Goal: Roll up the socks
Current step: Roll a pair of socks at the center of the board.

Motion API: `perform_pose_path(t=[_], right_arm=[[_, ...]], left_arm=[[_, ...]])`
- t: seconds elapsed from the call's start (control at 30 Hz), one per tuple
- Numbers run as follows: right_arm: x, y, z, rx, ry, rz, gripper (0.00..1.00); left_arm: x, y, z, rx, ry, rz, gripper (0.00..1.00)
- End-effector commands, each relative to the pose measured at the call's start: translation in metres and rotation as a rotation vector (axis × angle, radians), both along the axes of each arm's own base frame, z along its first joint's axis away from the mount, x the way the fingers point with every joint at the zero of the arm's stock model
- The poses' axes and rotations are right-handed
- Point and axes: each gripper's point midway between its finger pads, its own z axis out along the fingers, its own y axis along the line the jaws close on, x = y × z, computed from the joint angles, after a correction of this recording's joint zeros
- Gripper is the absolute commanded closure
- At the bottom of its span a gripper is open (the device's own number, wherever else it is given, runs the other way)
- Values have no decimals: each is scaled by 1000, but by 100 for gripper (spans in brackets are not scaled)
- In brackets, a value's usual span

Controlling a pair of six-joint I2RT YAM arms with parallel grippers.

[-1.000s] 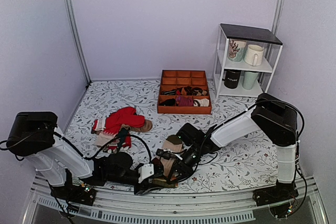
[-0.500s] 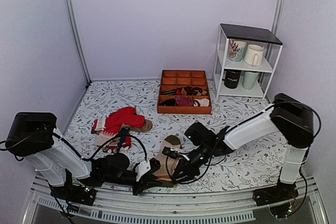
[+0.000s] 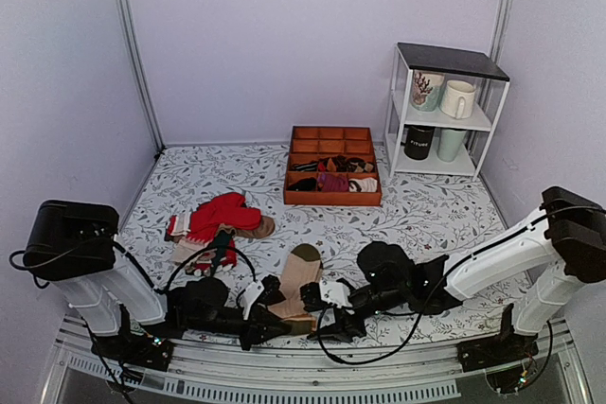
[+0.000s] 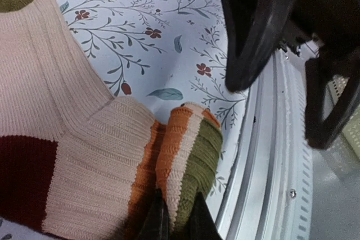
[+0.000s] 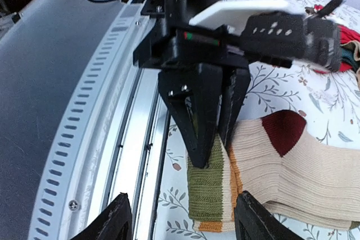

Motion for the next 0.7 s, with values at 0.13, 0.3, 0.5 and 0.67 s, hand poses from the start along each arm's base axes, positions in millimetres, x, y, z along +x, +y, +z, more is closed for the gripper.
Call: perform_pose_path(t=[0.13,0.3,0.5,0.67], right_arm=[[8,16,-42,-92,-172,-10,37],[16,21,-50,-115,-213,-43,37],[14,24,-57,-137,-203,-24,52],[4,18,-71,-191,-136,5,79]], left_arm=[[-24,55,-67,232,201,29,100],[-24,53,-67,227,200,18,100],[-24,53,-67,224,201,7,100],[-24,52,-66,219,201,-1,100]])
